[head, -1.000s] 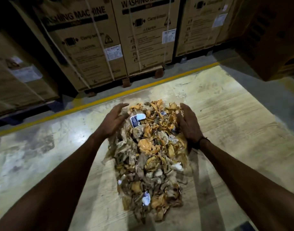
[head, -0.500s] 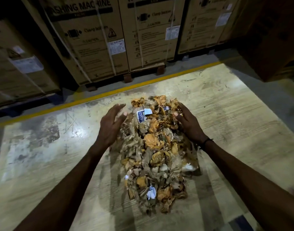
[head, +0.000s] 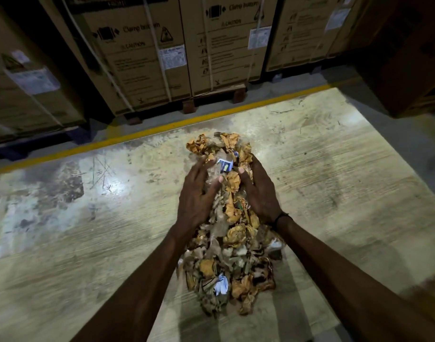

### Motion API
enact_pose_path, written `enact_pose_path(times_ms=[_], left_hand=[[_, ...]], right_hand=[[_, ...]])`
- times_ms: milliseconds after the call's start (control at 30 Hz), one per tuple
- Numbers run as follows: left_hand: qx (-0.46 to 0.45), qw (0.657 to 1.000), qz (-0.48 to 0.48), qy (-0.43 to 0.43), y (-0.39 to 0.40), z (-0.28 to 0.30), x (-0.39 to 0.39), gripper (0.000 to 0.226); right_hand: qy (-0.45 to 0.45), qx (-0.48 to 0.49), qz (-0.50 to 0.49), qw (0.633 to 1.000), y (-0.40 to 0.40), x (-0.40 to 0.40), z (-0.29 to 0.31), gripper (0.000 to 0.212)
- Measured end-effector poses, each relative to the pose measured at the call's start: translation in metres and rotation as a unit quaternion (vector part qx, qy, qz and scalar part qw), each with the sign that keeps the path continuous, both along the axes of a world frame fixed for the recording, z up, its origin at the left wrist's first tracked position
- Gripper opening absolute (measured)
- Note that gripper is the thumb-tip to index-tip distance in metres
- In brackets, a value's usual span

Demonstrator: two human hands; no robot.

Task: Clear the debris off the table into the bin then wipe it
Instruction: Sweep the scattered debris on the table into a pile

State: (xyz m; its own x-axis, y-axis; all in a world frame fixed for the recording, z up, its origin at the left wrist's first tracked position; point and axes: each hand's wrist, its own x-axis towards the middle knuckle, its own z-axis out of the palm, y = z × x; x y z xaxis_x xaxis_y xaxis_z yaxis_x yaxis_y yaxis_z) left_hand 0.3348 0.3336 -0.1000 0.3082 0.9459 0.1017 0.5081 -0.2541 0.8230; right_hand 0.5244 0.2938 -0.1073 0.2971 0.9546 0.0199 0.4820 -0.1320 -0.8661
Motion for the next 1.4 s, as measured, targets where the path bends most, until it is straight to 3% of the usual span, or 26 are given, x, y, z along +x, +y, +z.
enact_pose_path(times_ms=[400,700,967,1100,1267,1400], left_hand=[[0.051,0.997,-0.035,0.040,0.000,-0.009,0.019,0.055],[0.014,0.996,-0.086,0.031,0.006,0.008,0.003,0.055],[-0.063,0.995,-0.031,0.069,-0.009,0.034,-0.045,0.080],[-0.084,0.995,0.011,0.061,-0.031,0.047,-0.062,0.096],[-0.065,0.994,0.086,0.011,-0.092,0.051,-0.074,0.082],[-0.034,0.992,0.118,0.029,-0.148,0.035,-0.073,0.075]], right_hand=[[-0.097,0.007,0.053,0.994,0.006,-0.014,-0.007,0.058],[-0.069,-0.020,0.092,0.993,-0.001,-0.001,0.015,0.061],[-0.111,-0.073,0.102,0.986,-0.016,0.027,0.053,0.069],[-0.093,-0.089,0.092,0.987,-0.037,0.034,0.072,0.063],[-0.070,-0.094,0.048,0.992,-0.077,0.028,0.064,0.067],[-0.042,-0.086,0.012,0.995,-0.107,0.007,0.051,0.078]])
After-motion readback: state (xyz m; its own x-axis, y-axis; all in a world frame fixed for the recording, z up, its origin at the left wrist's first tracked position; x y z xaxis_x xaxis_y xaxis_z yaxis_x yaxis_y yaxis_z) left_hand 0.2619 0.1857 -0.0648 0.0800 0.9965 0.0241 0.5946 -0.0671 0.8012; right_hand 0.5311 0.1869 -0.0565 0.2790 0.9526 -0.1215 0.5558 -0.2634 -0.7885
